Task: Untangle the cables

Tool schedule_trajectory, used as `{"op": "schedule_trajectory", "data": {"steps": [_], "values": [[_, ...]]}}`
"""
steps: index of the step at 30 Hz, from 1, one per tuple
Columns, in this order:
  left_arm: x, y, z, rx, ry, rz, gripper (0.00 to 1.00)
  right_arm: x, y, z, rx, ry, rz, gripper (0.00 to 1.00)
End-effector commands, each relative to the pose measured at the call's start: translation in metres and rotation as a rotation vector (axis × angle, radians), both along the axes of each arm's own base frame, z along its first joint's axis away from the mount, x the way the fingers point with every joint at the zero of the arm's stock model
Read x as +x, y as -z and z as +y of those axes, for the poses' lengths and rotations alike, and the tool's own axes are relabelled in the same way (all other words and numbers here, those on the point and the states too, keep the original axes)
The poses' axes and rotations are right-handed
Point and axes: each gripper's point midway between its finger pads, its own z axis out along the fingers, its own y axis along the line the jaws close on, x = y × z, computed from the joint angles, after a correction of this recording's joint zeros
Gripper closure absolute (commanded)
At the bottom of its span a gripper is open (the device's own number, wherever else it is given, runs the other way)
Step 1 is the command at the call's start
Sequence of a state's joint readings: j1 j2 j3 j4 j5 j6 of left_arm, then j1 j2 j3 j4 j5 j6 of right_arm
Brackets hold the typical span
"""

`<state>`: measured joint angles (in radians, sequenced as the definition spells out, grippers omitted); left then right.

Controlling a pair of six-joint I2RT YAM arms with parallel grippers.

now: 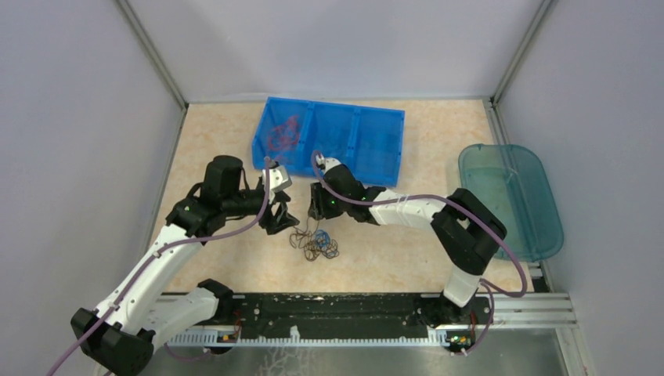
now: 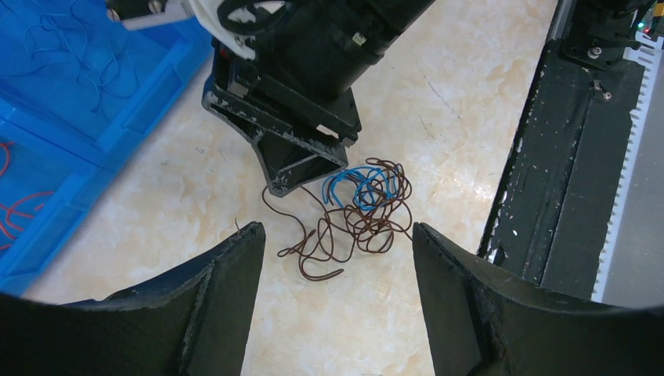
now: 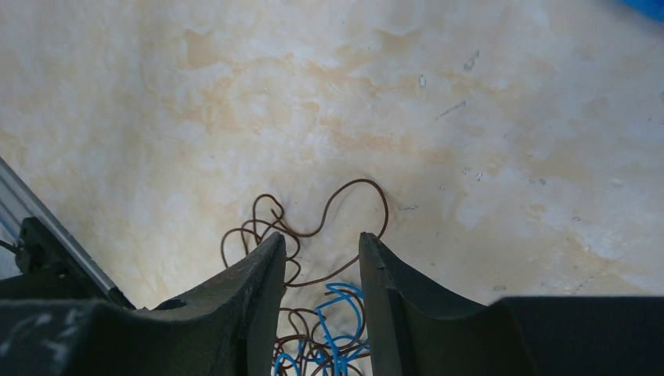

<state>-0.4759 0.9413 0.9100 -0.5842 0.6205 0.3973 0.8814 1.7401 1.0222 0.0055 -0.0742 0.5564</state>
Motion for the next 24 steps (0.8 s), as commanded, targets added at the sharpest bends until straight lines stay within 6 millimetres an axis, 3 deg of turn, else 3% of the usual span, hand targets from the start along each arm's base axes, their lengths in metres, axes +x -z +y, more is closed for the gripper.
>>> {"op": "schedule_trajectory", "data": {"steps": [1,13,21,24], "values": [[-0.002,-0.01,-0.003,-0.024,0.028,-0.036,0.25,0.012,-0.042,0.001,0.032,0.011,-0.111,0.59],[-0.002,-0.013,-0.003,-0.028,0.034,-0.042,0.24,0.001,0.017,-0.003,-0.085,-0.031,0.007,0.6],[-0.004,-0.013,-0.003,-0.029,0.042,-0.046,0.24,0.001,0.026,0.017,-0.031,-0.05,0.057,0.7],[-0.004,-0.013,-0.002,-0.026,0.039,-0.052,0.24,0.004,0.025,0.024,0.013,-0.047,0.075,0.79]]}}
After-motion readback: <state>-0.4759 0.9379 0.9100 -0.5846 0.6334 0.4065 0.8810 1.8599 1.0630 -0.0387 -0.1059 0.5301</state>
